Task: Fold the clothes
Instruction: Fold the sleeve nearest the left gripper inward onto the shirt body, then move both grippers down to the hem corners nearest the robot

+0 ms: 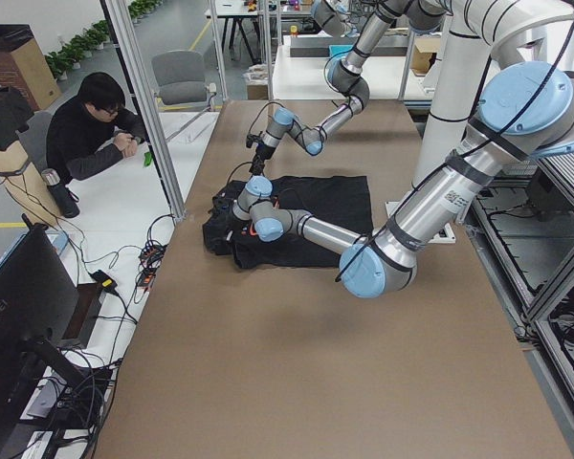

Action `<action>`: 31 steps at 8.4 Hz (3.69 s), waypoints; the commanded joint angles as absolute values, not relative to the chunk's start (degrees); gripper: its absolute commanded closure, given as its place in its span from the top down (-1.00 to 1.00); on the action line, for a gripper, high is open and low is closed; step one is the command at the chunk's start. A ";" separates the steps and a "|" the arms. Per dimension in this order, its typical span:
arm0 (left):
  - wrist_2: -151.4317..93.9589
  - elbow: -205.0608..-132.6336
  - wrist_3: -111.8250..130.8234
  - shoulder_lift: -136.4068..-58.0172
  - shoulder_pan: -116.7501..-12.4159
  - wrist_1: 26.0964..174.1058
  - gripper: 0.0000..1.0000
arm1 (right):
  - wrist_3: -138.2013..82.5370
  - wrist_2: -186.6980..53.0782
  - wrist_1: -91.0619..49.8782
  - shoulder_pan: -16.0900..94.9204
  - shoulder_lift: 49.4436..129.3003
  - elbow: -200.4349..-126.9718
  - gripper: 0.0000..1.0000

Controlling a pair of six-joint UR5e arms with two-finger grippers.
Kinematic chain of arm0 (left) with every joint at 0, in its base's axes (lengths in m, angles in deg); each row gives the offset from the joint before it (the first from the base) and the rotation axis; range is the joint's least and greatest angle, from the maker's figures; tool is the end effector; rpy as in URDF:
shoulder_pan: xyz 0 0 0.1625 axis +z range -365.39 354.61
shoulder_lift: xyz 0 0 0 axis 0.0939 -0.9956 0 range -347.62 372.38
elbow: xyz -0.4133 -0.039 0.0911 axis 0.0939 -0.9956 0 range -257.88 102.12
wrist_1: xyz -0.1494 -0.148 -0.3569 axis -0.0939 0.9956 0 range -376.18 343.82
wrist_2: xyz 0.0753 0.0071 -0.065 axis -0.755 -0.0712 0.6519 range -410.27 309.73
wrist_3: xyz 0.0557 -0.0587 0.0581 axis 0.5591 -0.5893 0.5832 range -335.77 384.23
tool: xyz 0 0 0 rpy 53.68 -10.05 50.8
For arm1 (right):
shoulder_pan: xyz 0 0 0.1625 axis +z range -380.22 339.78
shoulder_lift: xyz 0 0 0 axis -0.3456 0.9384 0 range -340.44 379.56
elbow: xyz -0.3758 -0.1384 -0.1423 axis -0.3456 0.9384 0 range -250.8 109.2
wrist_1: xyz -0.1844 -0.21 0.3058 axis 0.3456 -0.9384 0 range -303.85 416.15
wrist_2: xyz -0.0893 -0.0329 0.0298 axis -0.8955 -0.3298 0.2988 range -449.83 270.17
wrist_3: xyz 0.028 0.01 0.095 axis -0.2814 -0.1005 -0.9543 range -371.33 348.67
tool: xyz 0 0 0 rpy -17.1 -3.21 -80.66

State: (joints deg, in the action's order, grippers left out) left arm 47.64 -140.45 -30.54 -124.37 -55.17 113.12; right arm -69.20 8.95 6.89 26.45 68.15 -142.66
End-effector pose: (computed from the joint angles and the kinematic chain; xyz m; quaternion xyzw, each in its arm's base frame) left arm 0.4354 -0.7002 0.2902 0.2856 0.4006 -0.0767 0.8672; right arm -0.4449 -0.6437 0.2797 0.2853 -0.4496 0.0667 0.8438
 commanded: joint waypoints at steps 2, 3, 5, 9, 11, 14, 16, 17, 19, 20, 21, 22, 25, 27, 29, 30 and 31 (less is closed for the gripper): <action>36.40 -140.46 -41.23 -129.02 -45.92 107.24 -1.00 | -69.16 8.96 8.25 26.45 68.87 -142.60 0.88; 35.00 -139.76 -42.55 -129.82 -44.95 106.87 -1.00 | -69.16 8.96 8.25 26.45 68.87 -142.60 0.88; 33.58 -136.69 -42.74 -132.19 -44.15 106.78 -0.98 | -69.08 8.87 8.17 26.45 68.87 -142.60 0.88; 33.75 -136.06 -42.92 -132.90 -44.67 106.96 -0.97 | -68.81 8.87 8.17 26.37 68.87 -142.43 0.88; 34.19 -136.15 -42.13 -133.42 -45.37 107.48 0.87 | -68.90 8.87 8.17 26.45 68.87 -142.43 0.88; 38.30 -136.59 -43.09 -137.37 -46.95 107.66 0.89 | -68.81 9.39 8.08 28.02 69.22 -142.34 0.88; 42.52 -137.20 -43.71 -137.65 -49.23 110.54 0.89 | -69.16 10.27 8.08 29.26 69.84 -142.43 0.88; 46.98 -139.38 -43.97 -136.69 -51.07 110.39 0.89 | -69.42 14.63 7.73 30.92 69.92 -142.43 0.88; 53.07 -149.89 -44.58 -129.16 -53.20 109.68 0.89 | -69.43 24.11 7.21 36.01 73.07 -146.18 0.88; 53.79 -155.69 -46.76 -123.90 -53.20 109.77 0.89 | -69.34 28.16 4.42 37.95 74.74 -149.95 0.88; 55.79 -164.88 -48.96 -116.37 -53.03 108.29 0.89 | -69.34 30.38 1.78 37.79 77.54 -155.21 0.88; 57.12 -172.81 -50.03 -110.81 -53.02 104.97 0.89 | -69.34 30.49 -0.16 37.27 81.84 -162.31 0.88; 56.35 -181.38 -56.69 -101.39 -52.85 102.47 0.89 | -69.69 31.98 -0.45 31.76 89.85 -169.81 0.88; 53.46 -188.33 -59.09 -95.65 -49.01 102.47 0.89 | -82.53 30.85 -0.27 26.57 96.00 -179.04 0.88; 52.74 -187.74 -58.39 -95.55 -48.37 100.38 0.89 | -84.19 29.19 -0.10 22.61 104.77 -184.34 0.89; 52.48 -188.96 -58.39 -95.46 -46.10 99.76 0.89 | -83.84 27.26 2.34 20.06 108.12 -184.26 0.89; 50.82 -189.84 -58.39 -95.11 -43.30 99.92 0.89 | -84.36 26.28 8.63 16.82 112.16 -183.65 0.89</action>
State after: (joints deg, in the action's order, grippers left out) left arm 52.68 -188.23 -58.42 -95.68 -47.31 100.54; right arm -83.47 28.64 1.23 22.28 104.77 -183.35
